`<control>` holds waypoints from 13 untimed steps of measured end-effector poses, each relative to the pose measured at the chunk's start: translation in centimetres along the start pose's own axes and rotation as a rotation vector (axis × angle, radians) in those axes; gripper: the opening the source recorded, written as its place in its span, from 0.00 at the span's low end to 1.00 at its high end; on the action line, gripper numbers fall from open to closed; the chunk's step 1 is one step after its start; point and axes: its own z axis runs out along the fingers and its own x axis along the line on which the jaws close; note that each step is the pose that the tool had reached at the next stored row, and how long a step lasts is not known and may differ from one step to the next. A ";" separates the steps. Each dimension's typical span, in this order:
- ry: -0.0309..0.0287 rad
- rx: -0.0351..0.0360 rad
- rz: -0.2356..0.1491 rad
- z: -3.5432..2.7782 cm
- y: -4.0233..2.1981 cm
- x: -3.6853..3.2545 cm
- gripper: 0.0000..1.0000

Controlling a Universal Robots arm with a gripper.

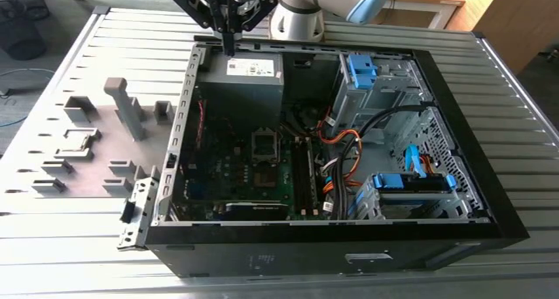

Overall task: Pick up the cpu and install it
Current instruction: 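Reach for the cpu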

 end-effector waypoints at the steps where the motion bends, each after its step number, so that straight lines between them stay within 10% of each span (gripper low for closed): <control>1: 0.0000 0.0000 0.000 0.00 0.00 0.04 0.11; 13: 0.0000 0.0000 0.000 0.00 -0.09 1.23 0.11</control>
